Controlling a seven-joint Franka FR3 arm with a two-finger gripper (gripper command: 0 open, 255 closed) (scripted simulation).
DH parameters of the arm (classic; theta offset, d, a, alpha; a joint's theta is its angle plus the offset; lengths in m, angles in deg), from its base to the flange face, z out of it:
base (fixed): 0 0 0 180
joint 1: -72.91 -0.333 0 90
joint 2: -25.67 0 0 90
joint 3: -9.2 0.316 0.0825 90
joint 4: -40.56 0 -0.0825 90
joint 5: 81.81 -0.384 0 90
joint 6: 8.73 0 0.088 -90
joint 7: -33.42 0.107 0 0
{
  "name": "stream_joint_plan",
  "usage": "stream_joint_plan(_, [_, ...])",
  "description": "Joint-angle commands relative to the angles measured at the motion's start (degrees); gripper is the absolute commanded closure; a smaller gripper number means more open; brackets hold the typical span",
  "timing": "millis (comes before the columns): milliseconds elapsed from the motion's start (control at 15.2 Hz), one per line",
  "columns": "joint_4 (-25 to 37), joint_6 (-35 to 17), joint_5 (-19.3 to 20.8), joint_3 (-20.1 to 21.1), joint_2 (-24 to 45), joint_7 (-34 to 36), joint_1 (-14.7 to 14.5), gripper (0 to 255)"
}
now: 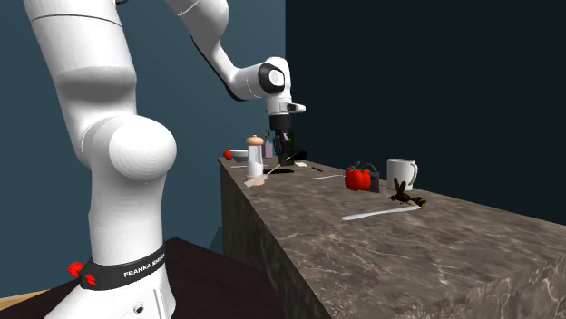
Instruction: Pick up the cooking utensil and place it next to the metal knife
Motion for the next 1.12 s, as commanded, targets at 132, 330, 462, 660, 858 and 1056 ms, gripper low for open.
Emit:
stream_joint_plan(132, [4.8,1.0,-0.1,3.1,3.9,5.2,-2.1,255])
stream_joint_plan(330, [9.1,1.7,0.3,5.3,7.7,9.1,-3.6,255])
stream_joint_plan(462, [12.4,2.4,0.8,6.6,10.5,11.7,-4.6,255])
stream_joint_plan(660, [17.7,3.6,1.8,8.3,14.8,15.5,-6.3,255])
stream_joint_plan(858, [23.7,5.2,3.1,9.7,19.6,19.1,-8.1,255])
stream_joint_plan(1056, [30.5,7.2,4.5,10.7,24.6,22.5,-10.2,255])
